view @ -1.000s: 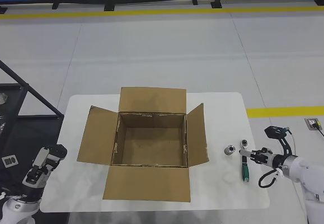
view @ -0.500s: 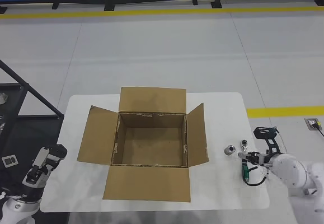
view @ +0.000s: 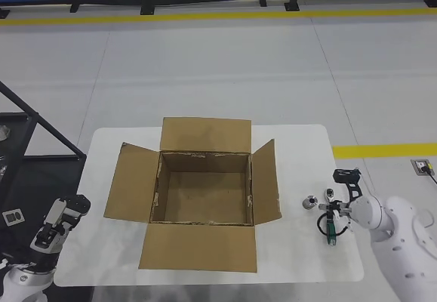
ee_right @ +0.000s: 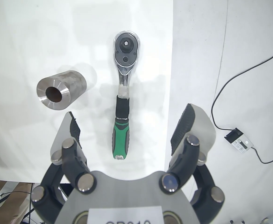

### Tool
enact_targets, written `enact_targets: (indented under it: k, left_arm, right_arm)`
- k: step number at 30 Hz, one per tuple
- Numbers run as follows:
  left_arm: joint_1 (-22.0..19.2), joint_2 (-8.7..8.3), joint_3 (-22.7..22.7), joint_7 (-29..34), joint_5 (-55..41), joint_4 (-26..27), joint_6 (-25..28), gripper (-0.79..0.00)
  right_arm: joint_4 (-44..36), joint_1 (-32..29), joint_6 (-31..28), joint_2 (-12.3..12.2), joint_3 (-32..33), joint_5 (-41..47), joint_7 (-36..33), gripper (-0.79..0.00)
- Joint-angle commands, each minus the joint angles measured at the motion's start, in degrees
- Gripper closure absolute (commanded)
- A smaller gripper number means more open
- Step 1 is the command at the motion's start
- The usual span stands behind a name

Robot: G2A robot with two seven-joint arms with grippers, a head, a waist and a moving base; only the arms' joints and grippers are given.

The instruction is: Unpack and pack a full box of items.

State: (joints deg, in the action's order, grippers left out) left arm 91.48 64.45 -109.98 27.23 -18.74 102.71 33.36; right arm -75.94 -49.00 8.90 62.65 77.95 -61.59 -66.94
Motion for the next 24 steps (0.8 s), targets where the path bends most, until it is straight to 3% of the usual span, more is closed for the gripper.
enact_targets:
  k: [1, 6, 24]
  left_arm:
    - [0.0, 0.0, 0.0, 0.0, 0.0, 0.0, 0.0, -0.785]
    - [0.0, 0.0, 0.0, 0.0, 0.0, 0.0, 0.0, -0.785]
    - [0.0, 0.0, 0.0, 0.0, 0.0, 0.0, 0.0, -0.785]
  right_arm:
    - [1.0, 0.6, 0.1, 0.1, -0.4, -0.5, 0.0, -0.422]
    - [2.4, 1.4, 0.0, 0.2, -1.3, -0.8, 0.0, -0.372]
    - [8.3, 5.0, -0.7, 1.2, -4.1, 0.5, 0.8, -0.332]
